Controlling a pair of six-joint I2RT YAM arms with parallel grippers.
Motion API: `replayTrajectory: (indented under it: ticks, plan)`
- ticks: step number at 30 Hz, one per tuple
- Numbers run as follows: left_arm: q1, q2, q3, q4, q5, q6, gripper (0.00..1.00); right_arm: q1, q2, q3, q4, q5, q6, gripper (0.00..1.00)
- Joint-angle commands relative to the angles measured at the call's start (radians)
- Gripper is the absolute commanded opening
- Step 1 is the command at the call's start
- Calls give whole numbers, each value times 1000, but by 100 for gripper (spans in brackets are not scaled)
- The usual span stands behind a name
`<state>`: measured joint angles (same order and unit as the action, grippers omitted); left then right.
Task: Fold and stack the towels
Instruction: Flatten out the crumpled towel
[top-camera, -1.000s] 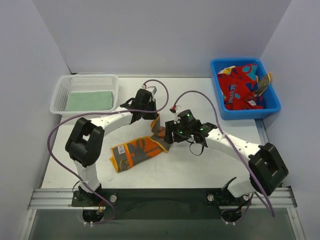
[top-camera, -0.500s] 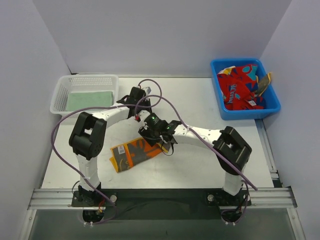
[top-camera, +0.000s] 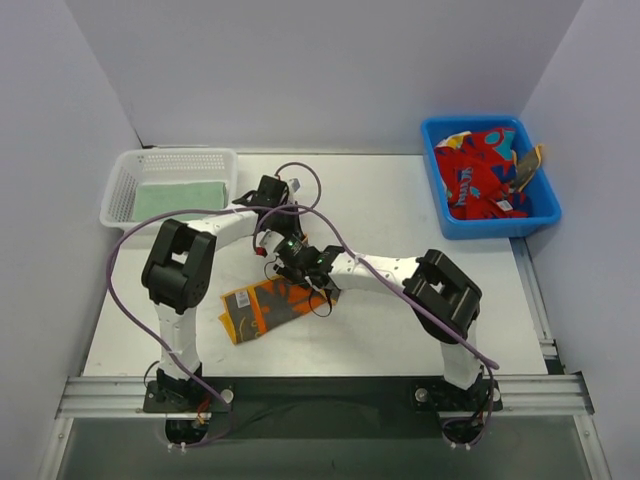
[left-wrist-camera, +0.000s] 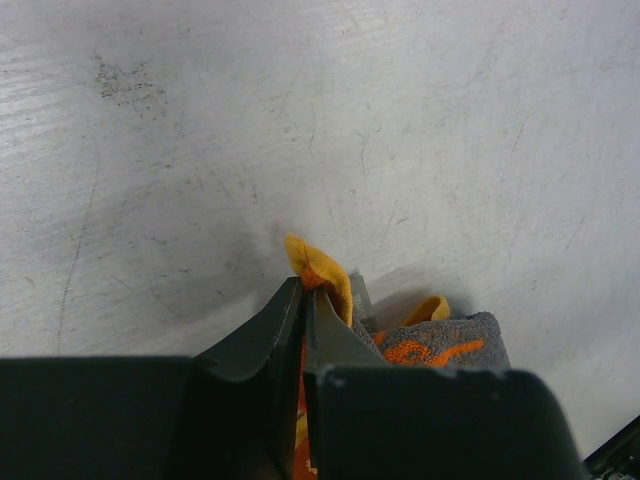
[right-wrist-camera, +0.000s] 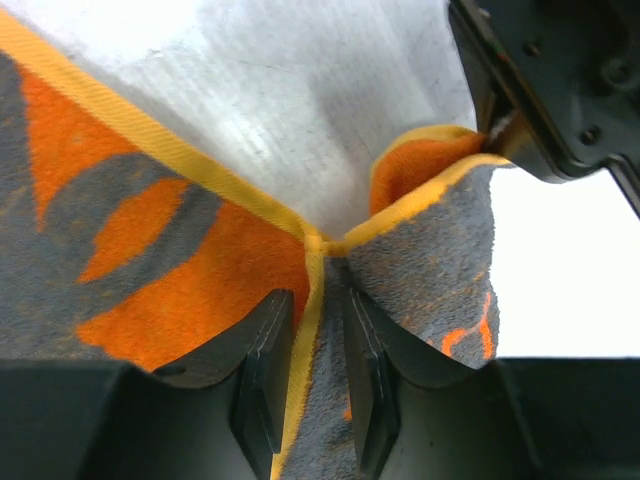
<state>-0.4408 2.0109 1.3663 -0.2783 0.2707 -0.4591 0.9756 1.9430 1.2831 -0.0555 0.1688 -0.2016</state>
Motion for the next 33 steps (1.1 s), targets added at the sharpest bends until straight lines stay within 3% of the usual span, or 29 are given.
replayTrajectory:
  ticks: [1, 6, 20, 33]
  plan:
    - [-4, -8, 45, -1, 27, 19, 0, 38, -10, 25, 25, 69, -56, 28]
    - [-4, -11, 42, -2, 28, 16, 0, 52, -33, 22, 49, 225, -48, 34]
    - [-4, -14, 47, -13, 35, 17, 0, 64, 34, 48, 60, 95, -65, 27]
    - [-3, -9, 51, -19, 33, 20, 0, 60, 108, 67, 25, 110, -58, 26]
